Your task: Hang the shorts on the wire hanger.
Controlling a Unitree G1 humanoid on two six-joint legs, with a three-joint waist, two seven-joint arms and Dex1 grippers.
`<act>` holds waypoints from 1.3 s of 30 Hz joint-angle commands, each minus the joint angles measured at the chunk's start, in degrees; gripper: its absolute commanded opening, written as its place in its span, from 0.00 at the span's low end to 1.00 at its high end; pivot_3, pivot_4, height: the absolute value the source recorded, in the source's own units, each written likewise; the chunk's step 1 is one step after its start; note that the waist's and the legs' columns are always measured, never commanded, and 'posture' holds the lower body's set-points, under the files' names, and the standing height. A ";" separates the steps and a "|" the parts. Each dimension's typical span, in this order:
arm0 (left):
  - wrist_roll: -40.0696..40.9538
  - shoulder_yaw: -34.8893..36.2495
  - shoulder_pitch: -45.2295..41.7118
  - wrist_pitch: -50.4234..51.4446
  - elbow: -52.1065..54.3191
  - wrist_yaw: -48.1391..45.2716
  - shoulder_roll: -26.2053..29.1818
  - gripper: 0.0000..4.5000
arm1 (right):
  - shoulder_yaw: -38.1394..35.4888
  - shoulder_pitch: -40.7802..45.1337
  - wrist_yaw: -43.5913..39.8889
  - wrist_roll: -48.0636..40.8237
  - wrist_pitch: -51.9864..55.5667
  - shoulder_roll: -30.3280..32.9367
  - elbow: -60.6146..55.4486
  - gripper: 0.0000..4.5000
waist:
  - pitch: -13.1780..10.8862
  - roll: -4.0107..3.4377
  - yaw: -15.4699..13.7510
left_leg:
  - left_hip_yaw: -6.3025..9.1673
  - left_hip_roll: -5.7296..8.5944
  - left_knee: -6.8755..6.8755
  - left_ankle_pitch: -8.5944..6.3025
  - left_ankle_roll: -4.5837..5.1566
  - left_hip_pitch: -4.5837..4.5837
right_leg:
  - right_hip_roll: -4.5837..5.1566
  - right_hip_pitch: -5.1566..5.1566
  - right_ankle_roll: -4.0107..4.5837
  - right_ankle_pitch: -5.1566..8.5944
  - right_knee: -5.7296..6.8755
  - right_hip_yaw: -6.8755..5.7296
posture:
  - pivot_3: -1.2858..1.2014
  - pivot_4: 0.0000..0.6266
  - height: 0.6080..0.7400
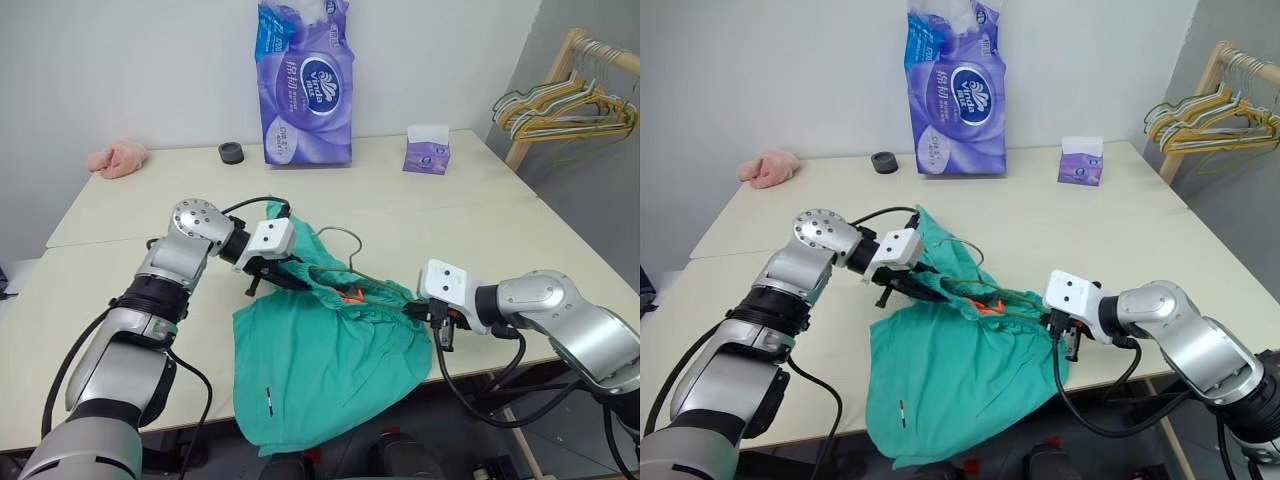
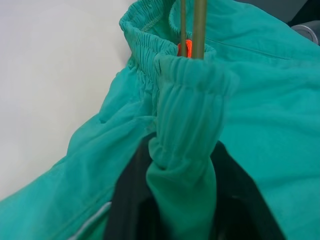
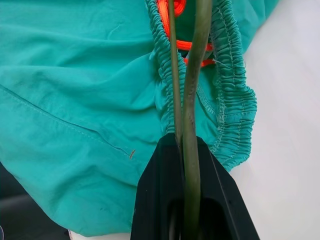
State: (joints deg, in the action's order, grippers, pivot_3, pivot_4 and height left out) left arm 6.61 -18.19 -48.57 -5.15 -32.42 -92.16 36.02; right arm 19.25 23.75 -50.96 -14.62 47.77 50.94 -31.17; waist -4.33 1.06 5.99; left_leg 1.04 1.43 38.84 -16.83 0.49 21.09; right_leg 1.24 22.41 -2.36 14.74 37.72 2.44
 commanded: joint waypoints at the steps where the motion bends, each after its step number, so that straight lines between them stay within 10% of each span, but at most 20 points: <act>1: 1.29 -0.23 0.41 0.42 1.29 -0.34 -0.09 0.00 | -2.01 1.83 -0.30 0.22 -2.15 -0.38 -1.75 0.00 | 0.00 0.00 0.15 | 0.00 0.00 0.00 0.00 0.00 0.00 | 0.00 0.00 0.00 0.00 0.00 0.00 | 0.45 0.06 1.00; 9: 1.08 0.36 1.82 0.71 2.30 -0.34 -0.13 0.00 | -2.05 1.40 -1.79 2.10 -6.32 0.83 -1.50 0.00 | 0.00 0.00 0.30 | 0.01 0.00 0.00 0.00 0.00 0.00 | 0.00 0.00 -0.01 0.00 0.00 -0.01 | 0.45 0.06 1.00; 21: -0.05 1.63 2.11 -0.75 1.56 0.70 -0.59 0.00 | -19.43 -10.65 -5.05 2.76 -11.46 14.46 3.71 0.80 | 0.00 0.01 0.08 | 0.00 0.00 0.02 -0.01 0.02 0.00 | 0.01 -0.04 -0.01 0.00 -0.01 -0.01 | 0.44 0.06 1.00; 27: 1.13 3.36 1.09 0.35 1.23 2.33 -1.46 0.00 | -33.04 -24.14 0.42 -5.86 -2.27 3.59 -2.55 0.99 | 0.02 0.05 -0.41 | 0.06 -0.01 0.01 -0.02 0.03 0.01 | -0.01 -0.08 0.02 -0.01 0.00 -0.02 | 0.44 0.07 1.00; 39: 1.25 5.61 0.28 2.54 1.46 3.84 -1.29 0.00 | -21.62 -28.94 20.18 -4.82 1.77 -20.03 -5.65 0.99 | 0.07 0.06 0.27 | -0.09 -0.04 0.04 -0.02 0.02 -0.11 | -0.05 -0.09 -0.07 0.04 0.07 0.12 | 0.44 0.07 1.00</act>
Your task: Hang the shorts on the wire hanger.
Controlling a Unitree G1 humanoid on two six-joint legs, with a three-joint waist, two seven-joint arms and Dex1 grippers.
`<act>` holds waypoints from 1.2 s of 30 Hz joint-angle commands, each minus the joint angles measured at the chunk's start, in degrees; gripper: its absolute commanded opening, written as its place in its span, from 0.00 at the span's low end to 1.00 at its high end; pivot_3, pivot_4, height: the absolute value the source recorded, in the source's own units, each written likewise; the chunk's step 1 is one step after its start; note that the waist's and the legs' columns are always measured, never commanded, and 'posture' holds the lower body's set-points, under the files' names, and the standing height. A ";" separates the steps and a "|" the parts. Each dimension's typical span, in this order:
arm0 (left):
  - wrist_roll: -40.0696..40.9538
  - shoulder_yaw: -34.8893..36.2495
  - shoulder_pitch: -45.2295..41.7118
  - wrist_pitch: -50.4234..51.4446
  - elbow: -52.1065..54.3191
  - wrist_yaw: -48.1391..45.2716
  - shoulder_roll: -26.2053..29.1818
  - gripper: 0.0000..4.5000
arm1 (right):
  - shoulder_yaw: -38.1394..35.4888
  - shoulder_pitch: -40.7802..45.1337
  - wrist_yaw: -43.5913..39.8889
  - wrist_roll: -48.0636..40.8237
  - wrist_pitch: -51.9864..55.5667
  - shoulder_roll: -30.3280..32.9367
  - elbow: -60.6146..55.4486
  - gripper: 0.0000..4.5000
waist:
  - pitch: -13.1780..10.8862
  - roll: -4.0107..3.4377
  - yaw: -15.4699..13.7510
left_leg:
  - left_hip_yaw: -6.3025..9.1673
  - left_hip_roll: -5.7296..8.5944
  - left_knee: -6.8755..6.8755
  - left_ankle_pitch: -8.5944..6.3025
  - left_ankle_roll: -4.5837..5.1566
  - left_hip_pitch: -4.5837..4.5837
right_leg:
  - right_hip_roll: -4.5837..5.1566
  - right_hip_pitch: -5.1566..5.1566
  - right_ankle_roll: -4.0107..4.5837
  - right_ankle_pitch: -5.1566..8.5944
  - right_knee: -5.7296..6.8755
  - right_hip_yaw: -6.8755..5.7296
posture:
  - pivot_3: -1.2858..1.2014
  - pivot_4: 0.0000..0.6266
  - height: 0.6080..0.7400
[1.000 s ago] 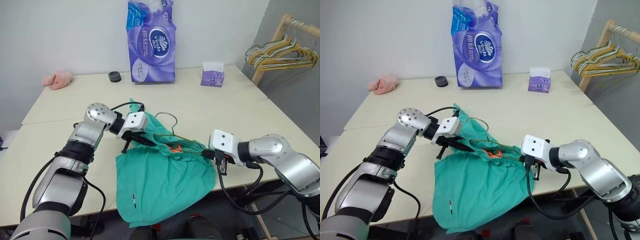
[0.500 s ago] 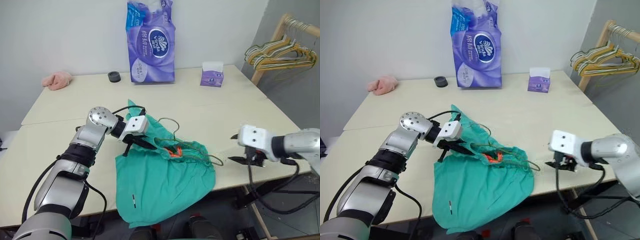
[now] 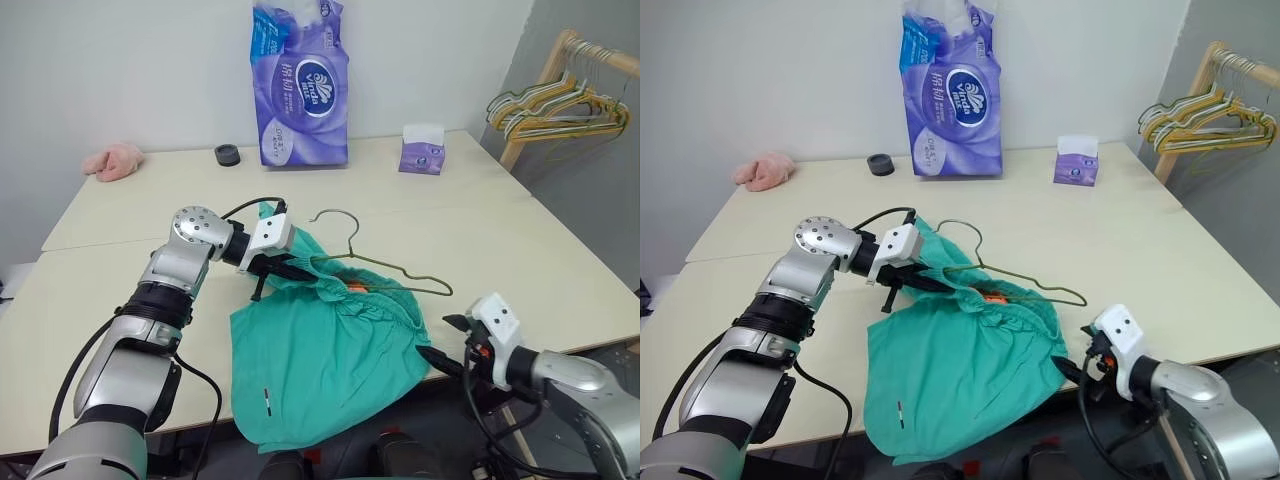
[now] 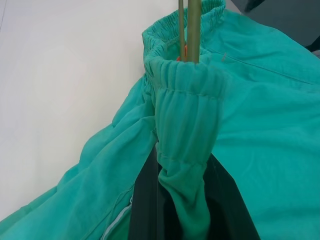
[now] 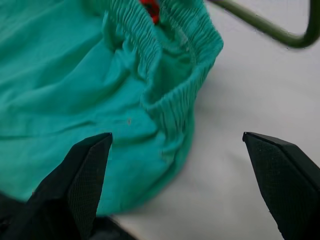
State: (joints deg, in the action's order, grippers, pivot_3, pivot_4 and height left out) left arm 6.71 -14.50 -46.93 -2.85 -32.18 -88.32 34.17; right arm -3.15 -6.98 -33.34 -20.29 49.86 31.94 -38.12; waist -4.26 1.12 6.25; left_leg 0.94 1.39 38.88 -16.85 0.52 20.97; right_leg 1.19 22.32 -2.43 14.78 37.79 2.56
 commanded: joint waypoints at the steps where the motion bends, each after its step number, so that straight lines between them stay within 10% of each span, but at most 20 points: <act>1: 1.15 2.01 -1.36 0.40 1.41 0.07 0.60 0.00 | 1.15 2.53 3.31 0.84 0.42 -1.69 2.81 0.99 | 0.00 0.00 0.03 | 0.02 0.00 -0.01 0.00 0.00 0.00 | 0.00 0.00 0.02 -0.01 0.00 -0.03 | 0.45 0.06 1.00; 8: 0.98 2.34 -1.02 0.72 2.25 0.53 1.13 0.00 | 4.14 5.36 2.26 -2.70 5.06 -2.88 5.20 0.85 | 0.00 0.00 0.00 | 0.04 0.01 -0.01 0.00 0.00 0.02 | -0.01 0.00 0.09 -0.06 0.01 -0.04 | 0.45 0.06 1.00; 19: 0.94 2.46 0.03 1.25 3.25 0.13 3.30 0.00 | 1.83 6.80 6.88 -1.80 4.89 -4.69 6.69 0.00 | 0.00 0.00 -0.01 | 0.05 0.01 -0.02 0.00 0.00 0.02 | -0.01 0.01 0.07 -0.04 0.02 -0.04 | 0.45 0.06 1.00; 36: -2.86 0.37 0.94 -1.09 2.36 -2.03 7.27 0.00 | -3.87 4.26 5.06 -7.01 6.94 0.92 1.69 0.00 | 0.00 0.00 0.00 | 0.04 0.01 -0.01 0.00 0.00 0.02 | -0.01 0.00 0.02 -0.01 0.01 -0.04 | 0.45 0.07 1.00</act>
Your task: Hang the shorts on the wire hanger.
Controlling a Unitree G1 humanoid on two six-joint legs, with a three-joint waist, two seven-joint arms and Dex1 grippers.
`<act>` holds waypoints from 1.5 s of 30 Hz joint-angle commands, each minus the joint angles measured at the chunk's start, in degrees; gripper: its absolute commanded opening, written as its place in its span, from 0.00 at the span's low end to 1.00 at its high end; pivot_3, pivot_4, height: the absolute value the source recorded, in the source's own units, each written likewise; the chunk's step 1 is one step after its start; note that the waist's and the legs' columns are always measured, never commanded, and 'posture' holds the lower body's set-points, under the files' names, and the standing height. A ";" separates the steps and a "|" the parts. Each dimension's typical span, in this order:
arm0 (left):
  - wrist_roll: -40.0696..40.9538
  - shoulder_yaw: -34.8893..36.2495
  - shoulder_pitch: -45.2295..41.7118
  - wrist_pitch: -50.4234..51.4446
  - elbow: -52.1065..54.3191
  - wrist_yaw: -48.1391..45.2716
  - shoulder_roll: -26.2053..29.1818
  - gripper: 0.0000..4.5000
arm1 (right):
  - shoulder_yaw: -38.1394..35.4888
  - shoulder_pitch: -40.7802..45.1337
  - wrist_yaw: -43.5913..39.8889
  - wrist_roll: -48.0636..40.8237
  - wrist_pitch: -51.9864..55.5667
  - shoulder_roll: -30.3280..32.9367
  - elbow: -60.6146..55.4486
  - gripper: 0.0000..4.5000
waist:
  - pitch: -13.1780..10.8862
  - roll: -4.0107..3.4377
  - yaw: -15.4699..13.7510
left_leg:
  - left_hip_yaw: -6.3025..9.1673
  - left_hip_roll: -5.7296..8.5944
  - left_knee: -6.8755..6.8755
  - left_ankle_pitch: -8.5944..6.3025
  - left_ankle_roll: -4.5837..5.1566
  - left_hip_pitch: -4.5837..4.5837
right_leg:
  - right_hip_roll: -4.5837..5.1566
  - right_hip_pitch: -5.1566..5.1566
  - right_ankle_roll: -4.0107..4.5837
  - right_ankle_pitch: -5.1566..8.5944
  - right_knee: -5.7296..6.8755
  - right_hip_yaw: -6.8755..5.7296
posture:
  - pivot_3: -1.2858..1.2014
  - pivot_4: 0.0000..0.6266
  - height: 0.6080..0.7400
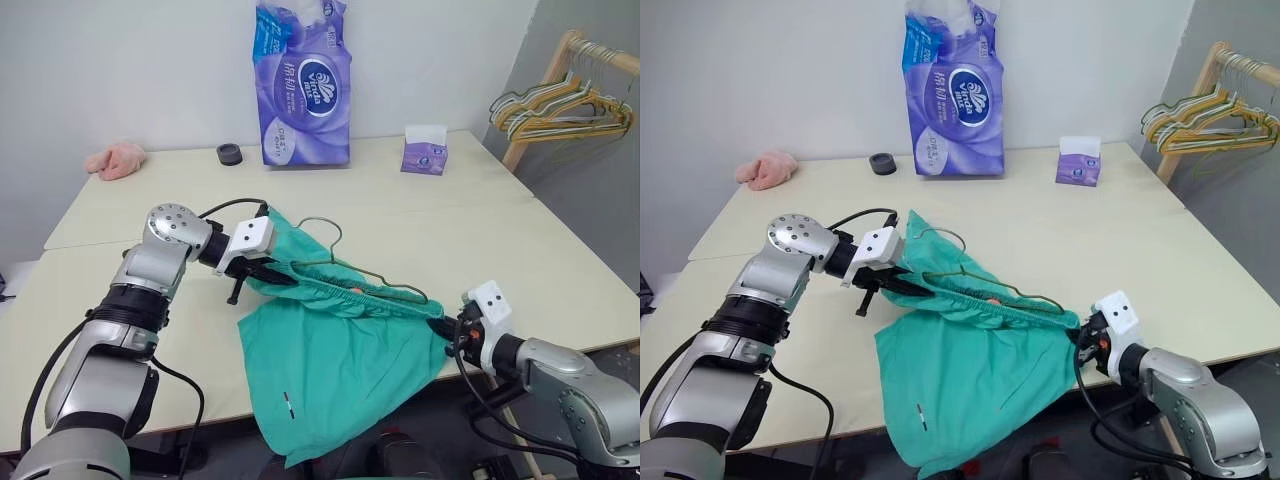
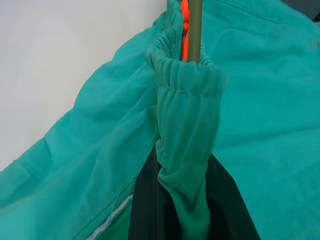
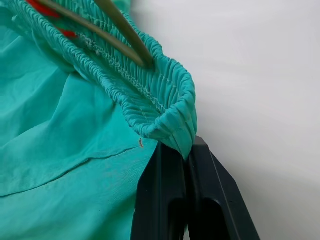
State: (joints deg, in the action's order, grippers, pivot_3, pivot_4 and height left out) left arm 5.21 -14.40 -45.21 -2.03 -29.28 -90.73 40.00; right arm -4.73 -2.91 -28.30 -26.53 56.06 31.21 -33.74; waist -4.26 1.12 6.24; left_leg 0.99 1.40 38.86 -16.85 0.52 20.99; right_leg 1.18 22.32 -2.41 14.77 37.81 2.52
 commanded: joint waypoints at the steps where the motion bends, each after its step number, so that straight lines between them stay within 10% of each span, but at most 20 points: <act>1: -1.77 0.12 -0.77 -2.47 -0.86 0.52 1.41 0.00 | -2.33 0.10 -0.17 -1.01 0.97 2.25 -3.24 0.00 | 0.00 0.00 0.00 | 0.00 0.00 0.00 0.00 0.00 0.00 | 0.00 0.00 0.00 0.00 0.00 -0.01 | 0.45 0.07 1.00; 14: -6.64 -1.76 -1.32 -6.32 -1.68 5.63 -0.40 0.00 | -3.54 5.32 -5.08 -4.08 4.79 15.19 -5.85 0.00 | -0.01 -0.02 0.10 | -0.03 0.00 0.00 0.00 0.00 0.00 | 0.00 0.00 -0.03 0.02 -0.02 0.02 | 0.44 0.06 1.00; 34: -8.57 -2.96 4.11 -3.93 5.31 15.35 -5.87 0.00 | 19.64 30.50 -11.10 3.01 2.31 21.61 -4.19 0.00 | -0.01 -0.01 0.23 | 0.02 0.00 -0.01 -0.01 0.01 0.09 | 0.09 0.07 0.22 -0.13 -0.07 -0.03 | 0.44 0.06 1.00; 45: -8.27 -3.26 5.95 -3.76 6.91 16.01 -6.65 0.00 | 7.38 17.41 -19.47 -1.16 0.97 33.65 -9.29 0.78 | -0.01 0.00 0.23 | 0.04 -0.01 -0.02 -0.01 0.01 0.09 | 0.09 0.06 0.07 -0.04 -0.09 -0.07 | 0.43 0.07 1.00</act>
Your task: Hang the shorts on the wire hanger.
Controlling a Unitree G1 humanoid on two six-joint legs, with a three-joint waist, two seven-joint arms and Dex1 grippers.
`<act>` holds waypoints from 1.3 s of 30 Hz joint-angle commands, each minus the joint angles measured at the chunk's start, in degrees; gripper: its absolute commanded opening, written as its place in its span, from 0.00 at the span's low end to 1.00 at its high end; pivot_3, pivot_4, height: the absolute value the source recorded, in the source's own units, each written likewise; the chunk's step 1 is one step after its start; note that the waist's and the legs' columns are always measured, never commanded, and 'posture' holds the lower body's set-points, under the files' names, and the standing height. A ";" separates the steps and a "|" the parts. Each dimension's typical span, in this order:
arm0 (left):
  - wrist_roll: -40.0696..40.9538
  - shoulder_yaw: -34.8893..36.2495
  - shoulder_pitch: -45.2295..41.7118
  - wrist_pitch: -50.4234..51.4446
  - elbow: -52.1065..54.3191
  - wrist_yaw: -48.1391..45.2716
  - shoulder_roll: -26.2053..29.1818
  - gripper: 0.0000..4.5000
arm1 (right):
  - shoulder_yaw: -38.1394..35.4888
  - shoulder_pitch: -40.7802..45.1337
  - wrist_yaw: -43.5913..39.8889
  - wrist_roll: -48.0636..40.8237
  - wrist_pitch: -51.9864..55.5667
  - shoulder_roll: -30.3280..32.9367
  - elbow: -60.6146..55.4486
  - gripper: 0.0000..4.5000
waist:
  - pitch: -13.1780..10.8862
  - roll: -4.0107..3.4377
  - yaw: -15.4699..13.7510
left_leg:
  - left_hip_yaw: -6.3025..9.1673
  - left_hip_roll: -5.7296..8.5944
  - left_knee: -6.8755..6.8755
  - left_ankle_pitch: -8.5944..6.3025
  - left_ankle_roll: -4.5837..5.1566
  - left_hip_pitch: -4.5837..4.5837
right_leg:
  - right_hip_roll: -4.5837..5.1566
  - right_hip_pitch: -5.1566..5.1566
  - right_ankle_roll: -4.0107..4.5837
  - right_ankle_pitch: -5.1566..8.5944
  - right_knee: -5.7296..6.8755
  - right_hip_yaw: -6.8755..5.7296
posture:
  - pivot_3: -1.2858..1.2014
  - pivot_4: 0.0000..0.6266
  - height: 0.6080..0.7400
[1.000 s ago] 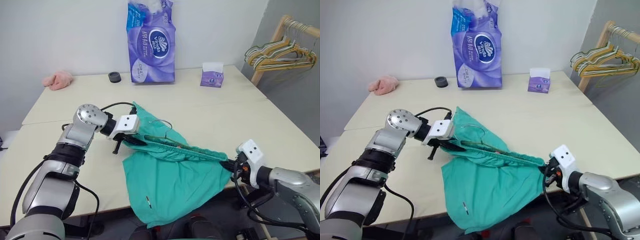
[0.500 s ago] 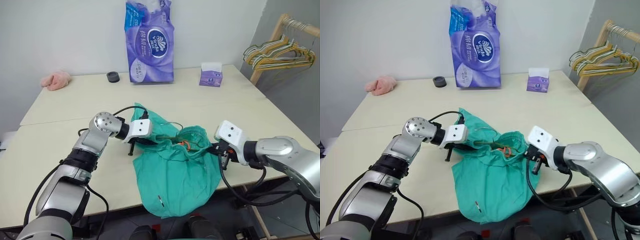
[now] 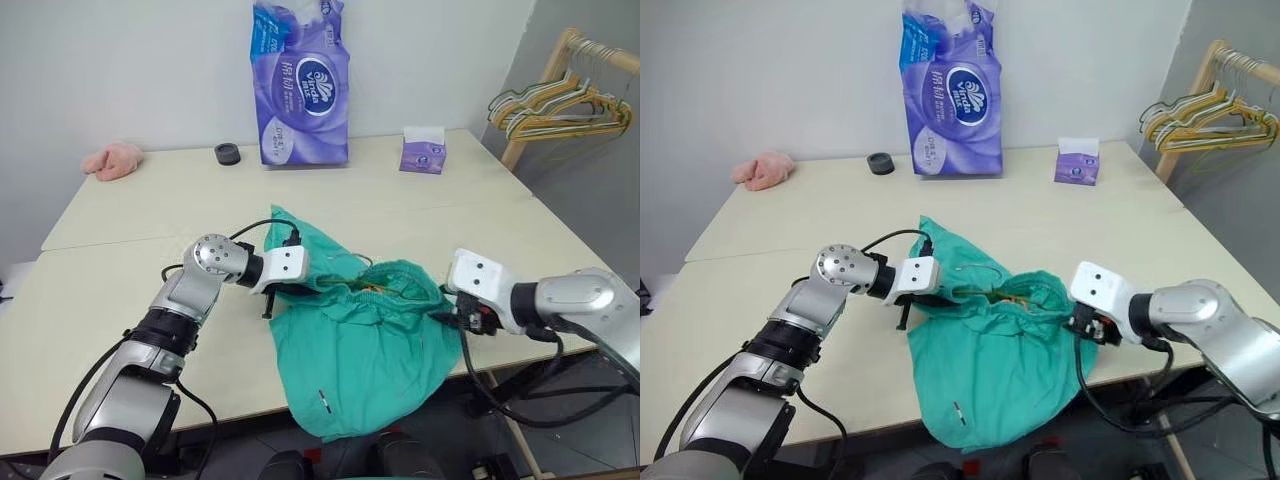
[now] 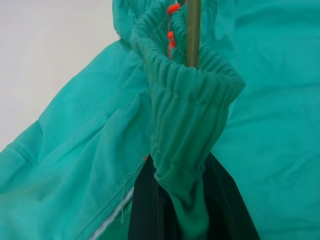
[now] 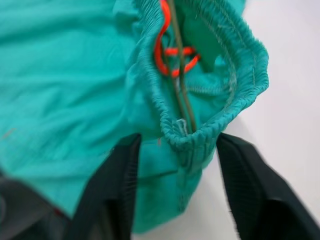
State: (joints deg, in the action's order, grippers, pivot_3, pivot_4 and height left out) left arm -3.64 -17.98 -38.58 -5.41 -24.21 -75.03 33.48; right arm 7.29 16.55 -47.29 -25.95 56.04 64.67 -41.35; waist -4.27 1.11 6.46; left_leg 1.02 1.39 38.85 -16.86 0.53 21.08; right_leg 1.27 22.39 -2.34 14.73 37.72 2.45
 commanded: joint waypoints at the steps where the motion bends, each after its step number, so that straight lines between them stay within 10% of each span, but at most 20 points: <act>1: 0.54 0.16 -0.69 -0.51 1.83 0.22 -0.22 0.00 | -5.50 -3.55 0.65 -1.69 1.60 -0.56 -1.01 0.85 | 0.01 0.02 0.00 | 0.00 0.00 0.00 0.00 0.00 -0.01 | 0.00 -0.01 -0.02 0.01 0.00 0.01 | 0.43 0.07 1.00; 3: 0.45 -0.14 -0.70 -0.72 1.84 0.01 -0.32 0.00 | -6.43 -5.76 3.04 -1.10 2.55 -2.47 0.67 1.00 | 0.02 0.03 0.01 | -0.02 0.00 0.01 0.00 0.00 -0.04 | 0.00 -0.05 -0.06 0.03 0.00 0.02 | 0.43 0.07 1.00; 29: 3.80 2.12 -1.32 -1.96 1.84 -1.51 0.20 0.00 | 13.68 9.38 -1.21 8.49 -5.19 -18.57 25.65 1.00 | 0.01 0.00 0.07 | -0.01 0.01 0.02 0.00 0.00 -0.05 | -0.02 -0.04 0.16 -0.10 0.03 0.02 | 0.45 0.05 1.00; 39: 5.04 0.73 0.29 -0.03 4.47 -5.32 2.43 0.00 | 14.03 10.60 -2.85 10.39 -5.39 -19.31 24.53 0.31 | 0.03 -0.01 0.04 | 0.02 0.01 0.02 0.00 -0.01 -0.05 | -0.01 -0.03 0.17 -0.10 0.06 0.01 | 0.45 0.04 1.00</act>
State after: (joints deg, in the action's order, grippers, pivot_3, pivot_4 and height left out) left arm 0.11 -17.68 -37.89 -5.61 -21.90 -79.41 35.32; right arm 21.65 25.53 -49.46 -16.01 51.49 45.16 -15.04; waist -4.25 1.10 6.51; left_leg 1.04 1.39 38.86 -16.86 0.52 21.02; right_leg 1.25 22.36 -2.17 14.63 37.78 2.45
